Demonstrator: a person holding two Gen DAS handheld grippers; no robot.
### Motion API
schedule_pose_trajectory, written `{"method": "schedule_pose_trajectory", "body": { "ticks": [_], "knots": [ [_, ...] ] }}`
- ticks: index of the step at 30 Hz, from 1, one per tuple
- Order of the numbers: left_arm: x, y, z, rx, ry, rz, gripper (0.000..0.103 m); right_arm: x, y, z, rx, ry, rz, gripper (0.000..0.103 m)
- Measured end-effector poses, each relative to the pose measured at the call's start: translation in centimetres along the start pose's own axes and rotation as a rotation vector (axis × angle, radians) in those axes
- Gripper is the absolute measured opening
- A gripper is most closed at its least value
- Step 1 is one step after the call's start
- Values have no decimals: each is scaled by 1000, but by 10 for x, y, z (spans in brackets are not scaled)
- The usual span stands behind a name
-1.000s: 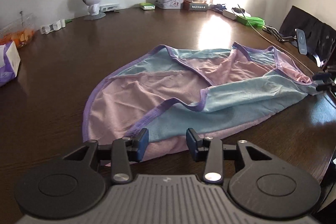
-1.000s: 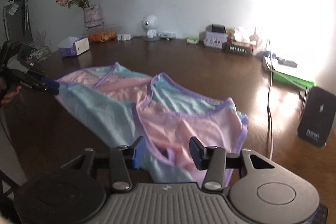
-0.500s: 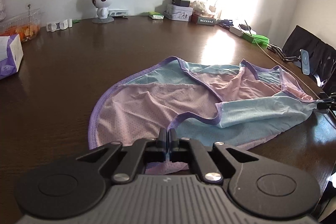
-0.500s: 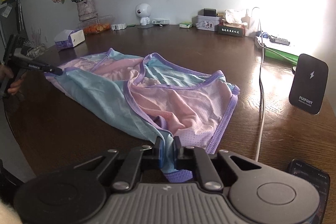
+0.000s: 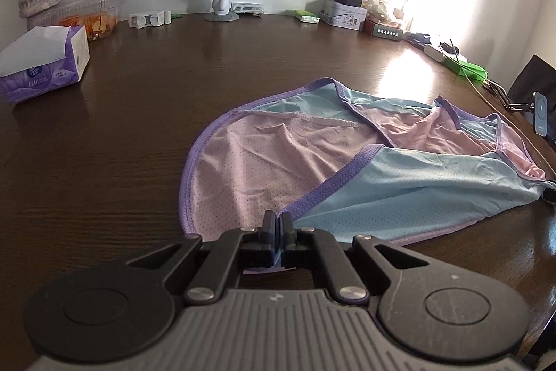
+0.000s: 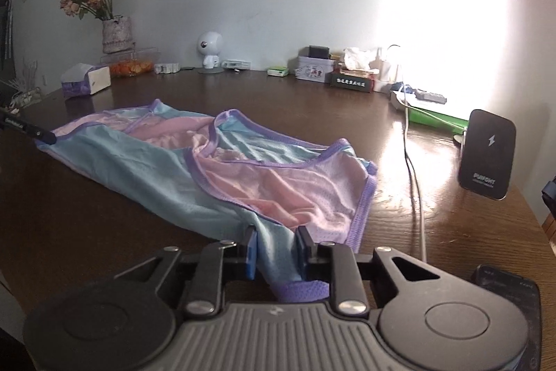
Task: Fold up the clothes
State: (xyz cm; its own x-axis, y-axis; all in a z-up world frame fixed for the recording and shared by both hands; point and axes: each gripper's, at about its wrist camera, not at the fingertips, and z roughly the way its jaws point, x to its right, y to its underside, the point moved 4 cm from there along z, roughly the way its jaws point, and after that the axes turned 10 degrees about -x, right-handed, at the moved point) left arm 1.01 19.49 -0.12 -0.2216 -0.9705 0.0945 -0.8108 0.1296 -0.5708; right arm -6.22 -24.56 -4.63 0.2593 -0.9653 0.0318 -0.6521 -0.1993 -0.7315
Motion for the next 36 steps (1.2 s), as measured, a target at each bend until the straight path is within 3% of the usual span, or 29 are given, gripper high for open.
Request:
{"method": "schedule_pose_trajectory", "body": {
  "ticks": [4,8,23,29,36],
  "knots": [
    [6,2,-1,-3,-28,-2,2,10,4,-5,9,-15,41,22],
    [8,1,-1,-11,-46,0,3,26,5,-3,-9,-72,132,11],
    [7,4,-6,-32,-70,22,2,28,3,-7,18,-68,149,10],
    [7,3,-6,-32,-69,26,2,34,-1,0,-1,-35,189,12],
    [5,3,-5,-32,-66,26,2,36,-3,1,11,50,191,23]
  ]
}}
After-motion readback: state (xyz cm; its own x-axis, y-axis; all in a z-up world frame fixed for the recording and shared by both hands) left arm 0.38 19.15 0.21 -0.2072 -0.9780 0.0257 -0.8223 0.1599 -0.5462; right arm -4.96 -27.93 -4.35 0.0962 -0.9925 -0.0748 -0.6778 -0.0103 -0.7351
